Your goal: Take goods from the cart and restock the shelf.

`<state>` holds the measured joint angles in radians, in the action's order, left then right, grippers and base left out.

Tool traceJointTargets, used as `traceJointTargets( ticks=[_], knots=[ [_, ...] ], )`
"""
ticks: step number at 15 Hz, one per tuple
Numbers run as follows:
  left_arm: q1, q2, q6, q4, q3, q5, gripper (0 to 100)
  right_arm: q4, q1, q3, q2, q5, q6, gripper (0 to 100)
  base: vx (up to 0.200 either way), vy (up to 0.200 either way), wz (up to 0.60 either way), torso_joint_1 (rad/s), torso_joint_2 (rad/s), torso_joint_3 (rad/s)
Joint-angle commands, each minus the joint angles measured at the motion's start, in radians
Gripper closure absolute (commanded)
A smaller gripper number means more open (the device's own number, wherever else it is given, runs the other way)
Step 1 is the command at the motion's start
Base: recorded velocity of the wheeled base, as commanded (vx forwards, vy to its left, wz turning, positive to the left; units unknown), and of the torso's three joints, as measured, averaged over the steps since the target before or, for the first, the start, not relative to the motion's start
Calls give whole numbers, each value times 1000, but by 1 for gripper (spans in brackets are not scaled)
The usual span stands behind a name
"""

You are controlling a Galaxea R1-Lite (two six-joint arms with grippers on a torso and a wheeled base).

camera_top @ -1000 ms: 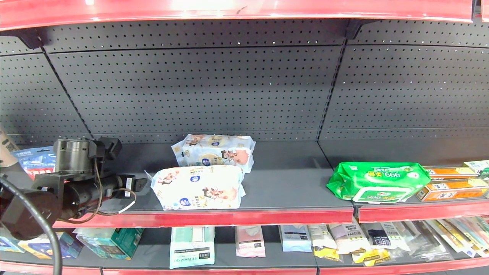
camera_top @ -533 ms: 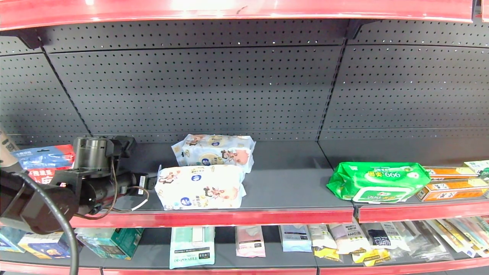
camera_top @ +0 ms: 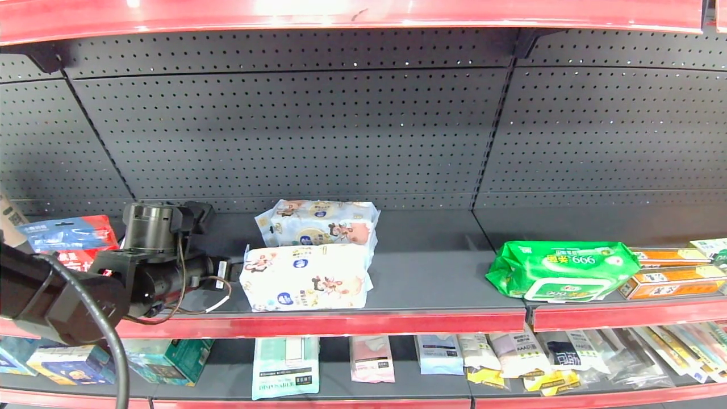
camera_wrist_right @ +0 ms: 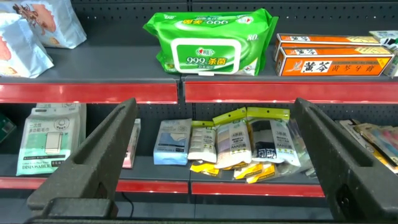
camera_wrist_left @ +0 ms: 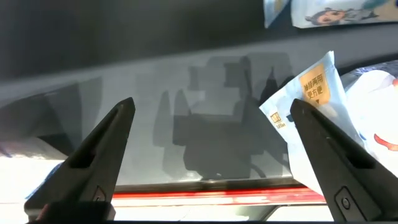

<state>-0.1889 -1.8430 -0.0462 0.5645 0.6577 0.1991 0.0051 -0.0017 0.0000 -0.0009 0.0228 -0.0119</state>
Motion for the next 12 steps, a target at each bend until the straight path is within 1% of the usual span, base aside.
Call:
traceJointTargets(
  ticks=[1, 5, 12],
  knots=[
    [-4, 1, 0, 0, 0, 0, 0, -1, 0, 0, 1, 0, 0, 0, 0, 0, 0, 0, 0, 0],
    [-15, 2, -1, 0, 0, 0, 0, 1, 0, 0, 1, 0, -2, 0, 0, 0, 0, 0, 0, 0],
    [-18, 4, -4, 2, 0, 0, 0, 1, 0, 0, 1, 0, 0, 0, 0, 0, 0, 0, 0, 0]
  ],
)
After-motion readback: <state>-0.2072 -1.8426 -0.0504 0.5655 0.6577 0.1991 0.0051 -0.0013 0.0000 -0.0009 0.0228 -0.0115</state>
